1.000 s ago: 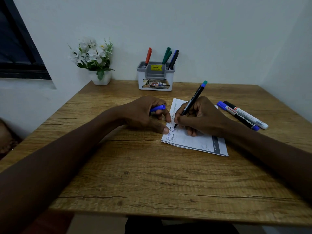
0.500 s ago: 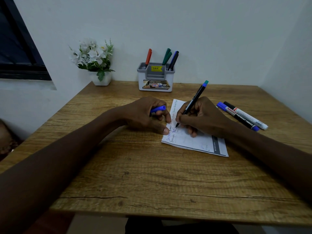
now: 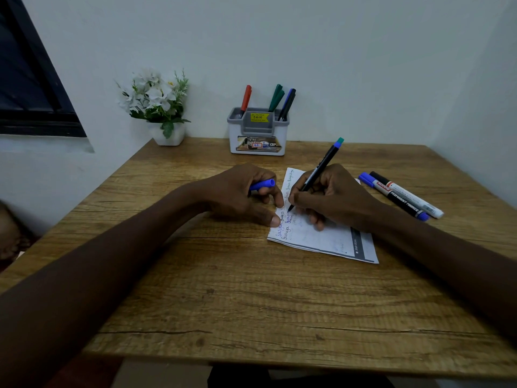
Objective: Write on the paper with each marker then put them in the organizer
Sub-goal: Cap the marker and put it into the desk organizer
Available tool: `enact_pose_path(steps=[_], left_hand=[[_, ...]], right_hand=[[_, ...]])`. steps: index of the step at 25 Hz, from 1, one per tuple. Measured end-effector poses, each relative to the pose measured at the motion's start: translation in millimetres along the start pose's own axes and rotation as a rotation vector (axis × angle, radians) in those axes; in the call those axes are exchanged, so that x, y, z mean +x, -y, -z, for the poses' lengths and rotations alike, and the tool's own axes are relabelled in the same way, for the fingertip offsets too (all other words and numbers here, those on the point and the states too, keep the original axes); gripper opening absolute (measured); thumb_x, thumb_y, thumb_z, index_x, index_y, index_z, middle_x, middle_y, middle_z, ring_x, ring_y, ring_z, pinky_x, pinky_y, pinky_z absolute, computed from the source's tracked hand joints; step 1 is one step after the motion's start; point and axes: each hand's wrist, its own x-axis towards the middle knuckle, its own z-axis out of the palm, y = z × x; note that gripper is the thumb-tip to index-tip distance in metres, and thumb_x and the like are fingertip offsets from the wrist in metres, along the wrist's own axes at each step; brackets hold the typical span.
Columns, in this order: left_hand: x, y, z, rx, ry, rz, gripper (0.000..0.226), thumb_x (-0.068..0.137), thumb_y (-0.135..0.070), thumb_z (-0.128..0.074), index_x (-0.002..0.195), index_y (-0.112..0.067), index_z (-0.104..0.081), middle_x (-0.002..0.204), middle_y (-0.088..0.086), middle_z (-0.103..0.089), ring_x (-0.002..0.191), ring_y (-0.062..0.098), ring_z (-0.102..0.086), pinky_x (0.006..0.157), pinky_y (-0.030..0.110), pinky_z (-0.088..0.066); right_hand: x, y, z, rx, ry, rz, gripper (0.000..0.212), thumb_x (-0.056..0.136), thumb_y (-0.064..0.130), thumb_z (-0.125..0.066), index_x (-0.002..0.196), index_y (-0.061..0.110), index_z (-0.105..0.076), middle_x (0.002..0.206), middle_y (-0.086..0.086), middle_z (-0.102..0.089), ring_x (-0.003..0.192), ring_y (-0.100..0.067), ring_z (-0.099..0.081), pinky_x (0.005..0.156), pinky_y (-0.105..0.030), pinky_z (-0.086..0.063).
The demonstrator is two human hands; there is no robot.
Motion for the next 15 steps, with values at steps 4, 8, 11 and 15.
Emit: enact_pose_path(steps=[4,8,11,15], left_hand=[[-2.4,-2.1,-0.5,-0.022,0.010,0.000,0.026,0.077,-0.026,-0.087,0.092,-0.018,-0.068,0.086,-0.023,-0.068,0.079,0.001,-0.063,0.071,0.016,-0.049],[-3.3,-5.9,-2.8,0.009,-0.069,0.014,0.017,0.090,-0.046,-0.070,0.082,-0.032,-0.063,0.093,0.004,-0.070,0.079,0.015,-0.061,0.071,0.030,-0.050],[-2.4,-4.7,-5.7,-0.003,-0.191,0.043,0.030,0.106,-0.040,-0.044,0.088,-0.026,-0.062,0.080,-0.005,-0.065,0.071,0.004,-0.055,0.068,0.030,-0.043],[-1.4,-0.9,-8.1,0.095,-0.331,0.027,0.014,0.101,-0.033,-0.058,0.105,-0.038,-0.071,0.091,-0.020,-0.070,0.083,-0.005,-0.061,0.073,0.021,-0.047]], right_hand=[[-0.3,2.2,1.4,0.038,-0.002,-0.027,0.012,0.094,0.006,-0.070,0.095,-0.006,-0.071,0.070,-0.012,-0.073,0.047,-0.014,-0.066,0.044,-0.024,-0.053],[1.1,5.0,3.3,0.250,-0.062,0.006,0.006,0.093,0.002,-0.070,0.097,-0.001,-0.066,0.074,-0.016,-0.071,0.047,-0.015,-0.063,0.045,-0.026,-0.054],[0.2,0.9,3.8,0.187,-0.121,0.030,0.019,0.087,0.015,-0.081,0.095,0.007,-0.065,0.065,-0.006,-0.070,0.046,-0.014,-0.058,0.044,-0.023,-0.049],[3.7,-2.8,9.8,0.395,-0.274,0.064,0.015,0.086,0.011,-0.081,0.094,0.002,-0.072,0.072,-0.010,-0.072,0.055,-0.018,-0.061,0.052,-0.025,-0.053]])
